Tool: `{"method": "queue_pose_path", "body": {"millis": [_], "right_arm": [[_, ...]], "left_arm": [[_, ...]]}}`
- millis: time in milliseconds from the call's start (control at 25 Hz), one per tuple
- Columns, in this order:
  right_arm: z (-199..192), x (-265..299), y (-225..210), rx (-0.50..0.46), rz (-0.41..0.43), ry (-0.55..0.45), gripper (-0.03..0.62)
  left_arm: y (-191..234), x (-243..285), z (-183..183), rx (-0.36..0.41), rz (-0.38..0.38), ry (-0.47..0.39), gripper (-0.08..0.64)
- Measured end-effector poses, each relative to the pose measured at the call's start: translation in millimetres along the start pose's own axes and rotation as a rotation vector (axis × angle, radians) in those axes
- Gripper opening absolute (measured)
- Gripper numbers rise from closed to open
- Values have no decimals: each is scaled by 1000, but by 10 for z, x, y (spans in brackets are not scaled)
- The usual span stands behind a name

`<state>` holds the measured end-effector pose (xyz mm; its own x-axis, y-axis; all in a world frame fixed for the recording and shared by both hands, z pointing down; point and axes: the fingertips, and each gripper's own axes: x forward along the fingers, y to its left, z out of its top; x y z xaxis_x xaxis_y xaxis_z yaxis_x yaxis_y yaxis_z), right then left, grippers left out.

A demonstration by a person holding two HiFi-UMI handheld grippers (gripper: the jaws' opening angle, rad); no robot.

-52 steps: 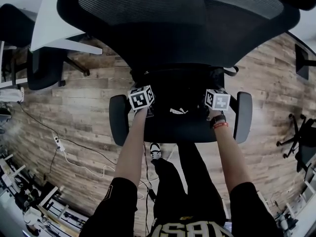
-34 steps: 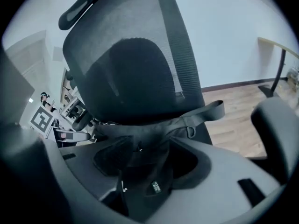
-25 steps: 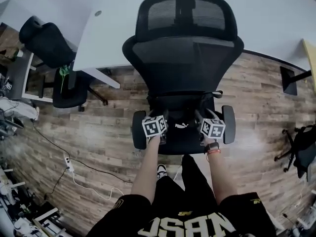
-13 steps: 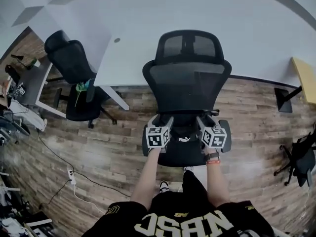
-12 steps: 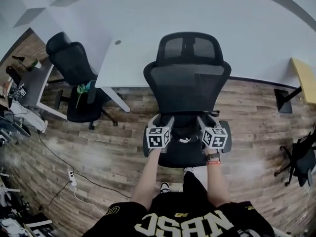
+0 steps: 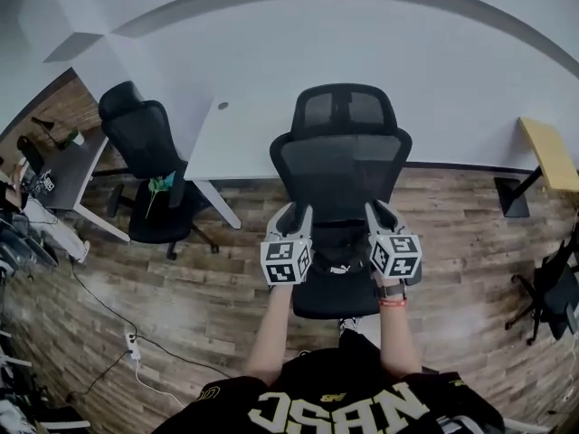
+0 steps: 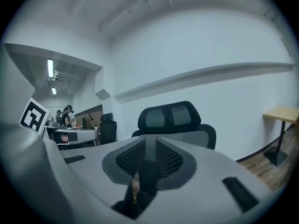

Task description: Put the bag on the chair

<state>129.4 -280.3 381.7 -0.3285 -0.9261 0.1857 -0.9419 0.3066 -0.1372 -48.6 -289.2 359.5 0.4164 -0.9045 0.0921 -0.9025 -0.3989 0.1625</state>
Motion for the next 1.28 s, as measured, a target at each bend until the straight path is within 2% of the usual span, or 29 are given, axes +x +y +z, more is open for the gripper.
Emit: {"method": "queue_pose_path", "body": {"millis": [160,240,360,600,840,1120,1280], "right_arm": [[203,-73,194,-14,22,-44,42],[249,-117,277,-22,24,-55,12],[276,-174,378,-42,27,-59,9],[286,-281,446,-45,32,-71,9],[317,-446,430,7,46,-94,9],[296,-584,439,-7,41,-85,9],[220,-526,524,-76,31,-60,8]], "left_arm": [[-36,-156,181,76,11,-46,72],[-33,-221,227,81,14,-59,49],[-12,-316,290,71,15,-77,15],[-69,-431,384,68,-6,-104,14],[-249,-499,341,64,-41,-75,14],[-484,-576,282,23,-104,-92,14],[-441,-597,262,5,-110,-107,14]]}}
